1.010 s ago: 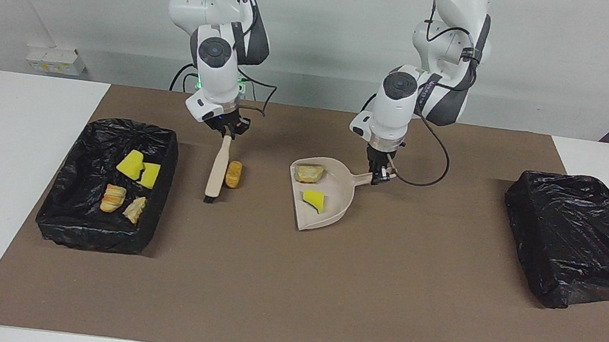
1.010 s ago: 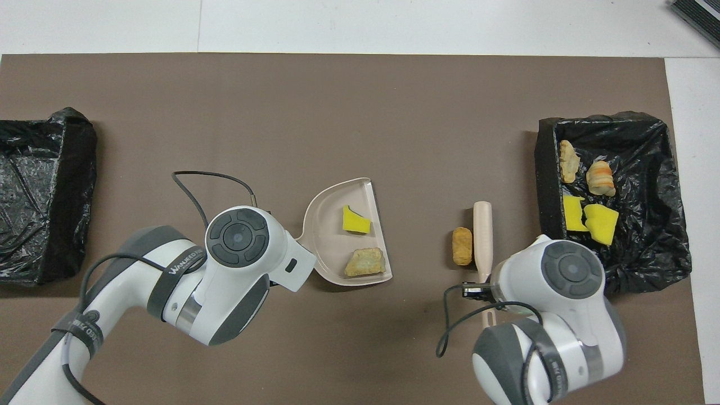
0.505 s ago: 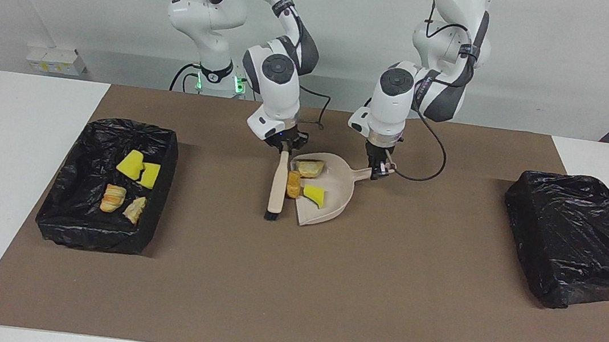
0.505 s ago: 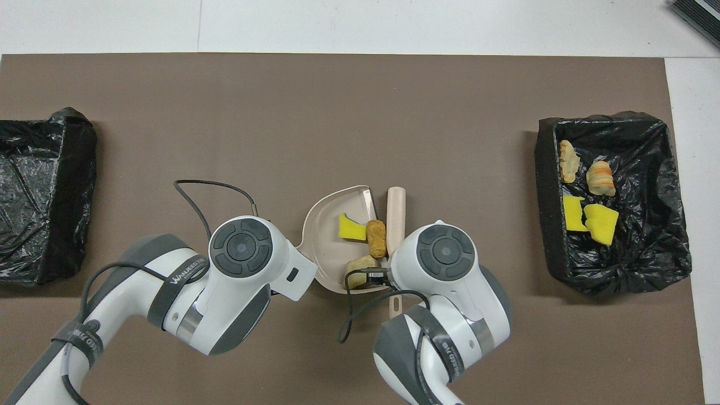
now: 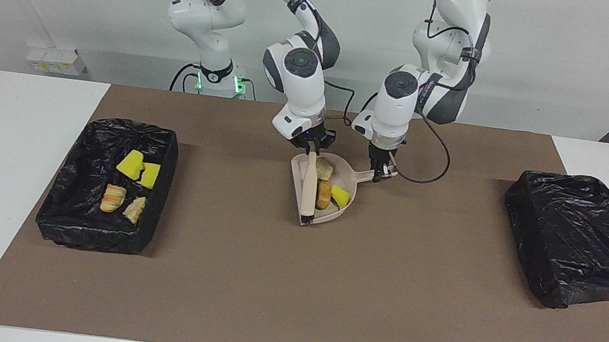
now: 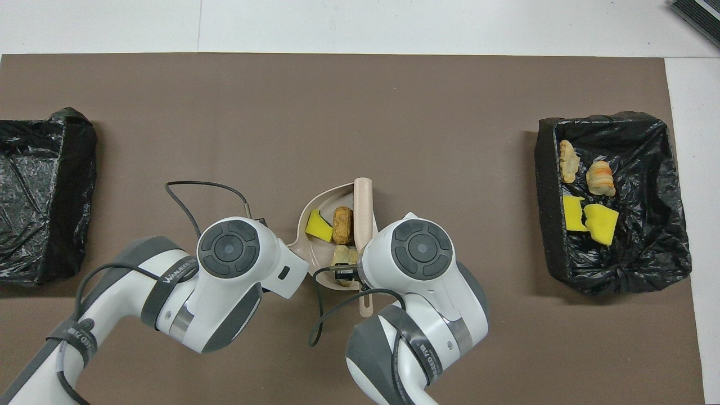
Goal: Sweep and dump trash in bin
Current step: 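Sweep the remaining sponge and crusts into the dustpan with the right gripper's brush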
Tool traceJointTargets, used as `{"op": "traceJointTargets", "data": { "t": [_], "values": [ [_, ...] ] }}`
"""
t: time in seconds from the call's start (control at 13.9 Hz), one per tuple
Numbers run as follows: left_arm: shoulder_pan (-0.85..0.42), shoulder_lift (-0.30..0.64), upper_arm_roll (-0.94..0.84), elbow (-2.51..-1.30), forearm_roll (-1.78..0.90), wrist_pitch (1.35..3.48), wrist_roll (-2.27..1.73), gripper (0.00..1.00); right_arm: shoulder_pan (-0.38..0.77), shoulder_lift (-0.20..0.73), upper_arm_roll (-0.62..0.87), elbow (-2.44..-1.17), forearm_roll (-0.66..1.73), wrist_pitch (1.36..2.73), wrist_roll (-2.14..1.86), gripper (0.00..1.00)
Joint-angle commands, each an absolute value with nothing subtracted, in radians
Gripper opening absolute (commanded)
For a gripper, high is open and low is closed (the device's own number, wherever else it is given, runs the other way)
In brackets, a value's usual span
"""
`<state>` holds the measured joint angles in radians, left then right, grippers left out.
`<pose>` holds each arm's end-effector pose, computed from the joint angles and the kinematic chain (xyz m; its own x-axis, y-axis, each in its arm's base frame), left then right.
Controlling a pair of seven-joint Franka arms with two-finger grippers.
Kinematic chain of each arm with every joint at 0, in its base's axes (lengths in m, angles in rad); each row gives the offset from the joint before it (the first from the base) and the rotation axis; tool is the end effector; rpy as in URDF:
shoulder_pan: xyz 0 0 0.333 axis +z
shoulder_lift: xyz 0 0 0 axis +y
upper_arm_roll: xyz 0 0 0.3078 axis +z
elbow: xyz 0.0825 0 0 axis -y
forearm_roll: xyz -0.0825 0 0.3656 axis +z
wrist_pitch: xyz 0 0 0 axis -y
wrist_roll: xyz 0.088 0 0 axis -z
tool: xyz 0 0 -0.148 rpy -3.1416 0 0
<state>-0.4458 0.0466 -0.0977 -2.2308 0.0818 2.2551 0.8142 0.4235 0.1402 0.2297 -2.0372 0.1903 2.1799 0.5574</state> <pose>0.4417 -0.2613 0.3123 0.1604 -0.9853 -0.0580 -0.9870 -0.1594 -0.0225 0.4384 0.3506 0.3413 0.9946 -0.0070 -0.1038 -0.0232 -0.9876 -0.1556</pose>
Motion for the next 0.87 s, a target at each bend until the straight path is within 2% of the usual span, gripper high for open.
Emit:
{"op": "traceJointTargets", "data": {
  "t": [0.0, 0.43, 0.79],
  "values": [
    [-0.378, 0.077, -0.095, -2.218, 0.083, 2.295, 0.873, 0.00, 0.417, 0.088, 0.232, -2.063, 0.219, 2.164, 0.514, 0.00],
    [-0.220, 0.092, -0.094, -2.111, -0.043, 2.214, 1.110, 0.00, 0.407, 0.000, 0.227, -2.091, 0.218, 2.143, 0.514, 0.00],
    [-0.072, 0.149, -0.084, -1.870, -0.037, 1.964, 1.268, 0.00, 0.420, -0.003, 0.229, -2.091, 0.212, 2.140, 0.526, 0.00]
  ]
}}
